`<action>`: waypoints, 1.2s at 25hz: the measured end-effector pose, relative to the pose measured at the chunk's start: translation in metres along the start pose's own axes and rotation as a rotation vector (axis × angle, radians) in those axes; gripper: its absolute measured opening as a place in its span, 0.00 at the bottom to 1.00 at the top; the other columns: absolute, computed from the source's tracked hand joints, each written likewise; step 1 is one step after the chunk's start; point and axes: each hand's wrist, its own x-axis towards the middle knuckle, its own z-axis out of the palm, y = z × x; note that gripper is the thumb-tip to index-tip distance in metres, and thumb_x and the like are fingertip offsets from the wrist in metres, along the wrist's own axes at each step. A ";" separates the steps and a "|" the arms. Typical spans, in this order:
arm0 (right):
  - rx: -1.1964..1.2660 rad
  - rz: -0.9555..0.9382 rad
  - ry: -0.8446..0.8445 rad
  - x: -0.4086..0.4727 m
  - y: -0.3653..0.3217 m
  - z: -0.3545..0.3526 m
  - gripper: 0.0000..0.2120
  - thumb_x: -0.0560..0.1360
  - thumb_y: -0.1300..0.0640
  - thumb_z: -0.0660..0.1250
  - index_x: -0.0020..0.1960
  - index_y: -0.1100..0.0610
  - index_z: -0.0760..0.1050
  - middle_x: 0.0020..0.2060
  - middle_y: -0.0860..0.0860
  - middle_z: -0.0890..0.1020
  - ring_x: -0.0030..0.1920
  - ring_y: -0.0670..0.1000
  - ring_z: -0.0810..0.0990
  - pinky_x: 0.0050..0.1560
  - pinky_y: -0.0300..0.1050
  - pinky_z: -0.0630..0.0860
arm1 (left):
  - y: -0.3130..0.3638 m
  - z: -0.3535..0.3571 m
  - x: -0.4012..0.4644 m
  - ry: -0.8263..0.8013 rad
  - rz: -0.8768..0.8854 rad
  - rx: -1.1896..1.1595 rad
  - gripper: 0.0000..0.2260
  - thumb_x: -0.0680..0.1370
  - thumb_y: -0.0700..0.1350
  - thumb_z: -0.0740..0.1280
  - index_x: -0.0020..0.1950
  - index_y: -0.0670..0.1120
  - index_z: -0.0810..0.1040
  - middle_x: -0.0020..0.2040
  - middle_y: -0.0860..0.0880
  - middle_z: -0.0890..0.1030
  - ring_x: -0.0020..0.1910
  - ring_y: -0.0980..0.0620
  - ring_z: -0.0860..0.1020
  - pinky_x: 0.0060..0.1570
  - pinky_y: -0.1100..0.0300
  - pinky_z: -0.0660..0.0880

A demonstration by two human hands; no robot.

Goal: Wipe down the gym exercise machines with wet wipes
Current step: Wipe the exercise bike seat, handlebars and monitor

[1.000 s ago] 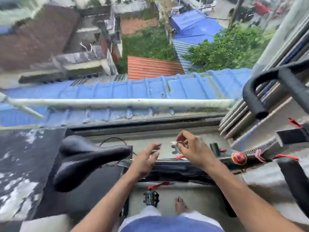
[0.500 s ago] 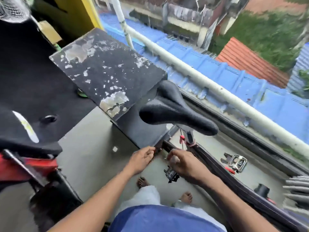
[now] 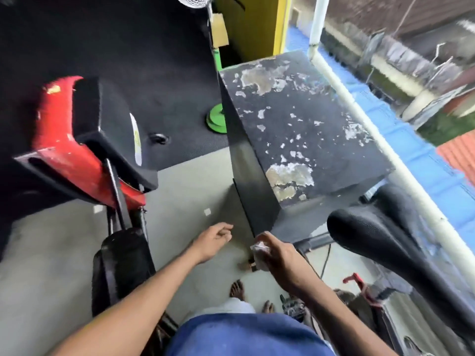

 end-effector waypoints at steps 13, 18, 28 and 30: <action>-0.023 -0.143 -0.137 0.242 -0.074 0.066 0.06 0.79 0.57 0.67 0.50 0.47 0.80 0.42 0.40 0.83 0.43 0.41 0.81 0.43 0.37 0.76 | -0.088 -0.181 0.083 0.296 -0.136 -0.138 0.13 0.83 0.43 0.69 0.68 0.46 0.79 0.59 0.49 0.84 0.53 0.54 0.81 0.63 0.59 0.76; -0.017 -0.155 -0.166 0.377 -0.143 0.055 0.04 0.78 0.58 0.67 0.49 0.49 0.78 0.40 0.44 0.84 0.39 0.45 0.82 0.41 0.45 0.79 | -0.101 -0.289 0.131 0.237 -0.119 -0.109 0.14 0.83 0.44 0.68 0.69 0.47 0.78 0.57 0.53 0.81 0.52 0.54 0.80 0.57 0.68 0.75; -0.050 -0.171 -0.038 0.631 -0.187 0.023 0.13 0.70 0.63 0.70 0.51 0.49 0.81 0.45 0.46 0.83 0.42 0.46 0.84 0.42 0.39 0.79 | -0.083 -0.475 0.308 0.341 -0.042 -0.190 0.14 0.83 0.44 0.68 0.69 0.51 0.76 0.57 0.54 0.80 0.49 0.60 0.81 0.48 0.71 0.73; -0.054 -0.207 -0.002 0.699 -0.190 0.011 0.11 0.71 0.64 0.73 0.49 0.51 0.81 0.41 0.46 0.84 0.41 0.46 0.84 0.40 0.36 0.76 | -0.077 -0.514 0.359 0.341 -0.025 -0.210 0.14 0.83 0.44 0.68 0.68 0.52 0.76 0.58 0.51 0.82 0.53 0.51 0.83 0.51 0.63 0.74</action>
